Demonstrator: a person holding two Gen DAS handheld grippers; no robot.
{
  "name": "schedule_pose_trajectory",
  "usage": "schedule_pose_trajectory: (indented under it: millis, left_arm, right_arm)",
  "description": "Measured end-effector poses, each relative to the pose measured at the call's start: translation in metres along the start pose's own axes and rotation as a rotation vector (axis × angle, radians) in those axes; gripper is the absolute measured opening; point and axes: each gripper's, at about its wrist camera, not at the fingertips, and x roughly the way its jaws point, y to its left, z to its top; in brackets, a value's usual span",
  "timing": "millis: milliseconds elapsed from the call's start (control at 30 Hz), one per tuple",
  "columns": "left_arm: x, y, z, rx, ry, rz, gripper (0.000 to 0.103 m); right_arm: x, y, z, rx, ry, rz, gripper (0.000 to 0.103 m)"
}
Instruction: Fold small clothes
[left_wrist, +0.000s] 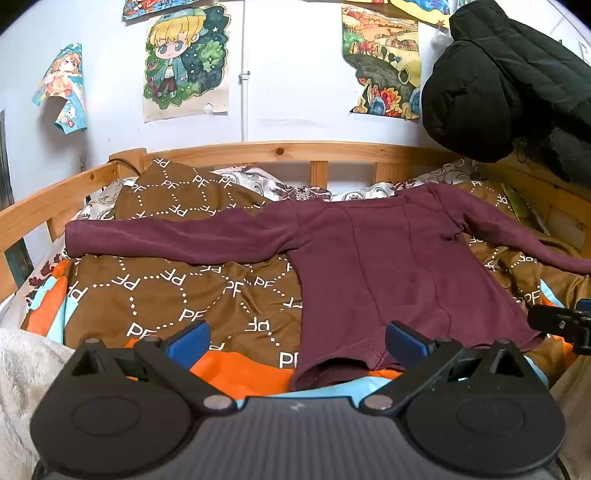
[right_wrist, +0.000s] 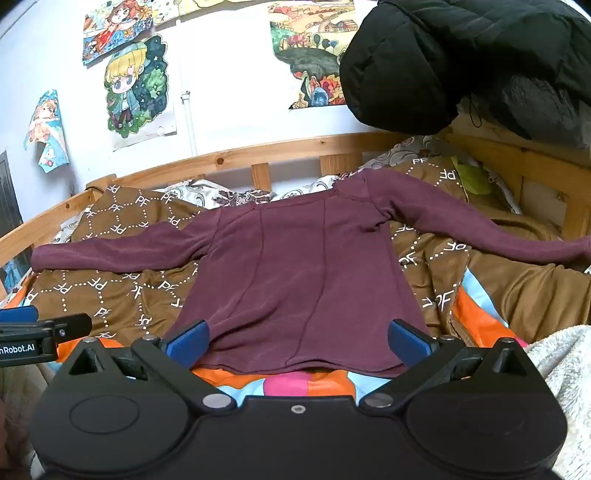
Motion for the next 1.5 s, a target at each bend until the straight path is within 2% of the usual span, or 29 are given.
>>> schedule_pose_trajectory:
  millis: [1500]
  left_arm:
    - [0.0019,-0.0004,-0.0014,-0.005,0.005,-0.007,0.102]
  right_arm:
    - [0.0016,-0.0014,0.0024,0.015,0.011,0.003,0.103]
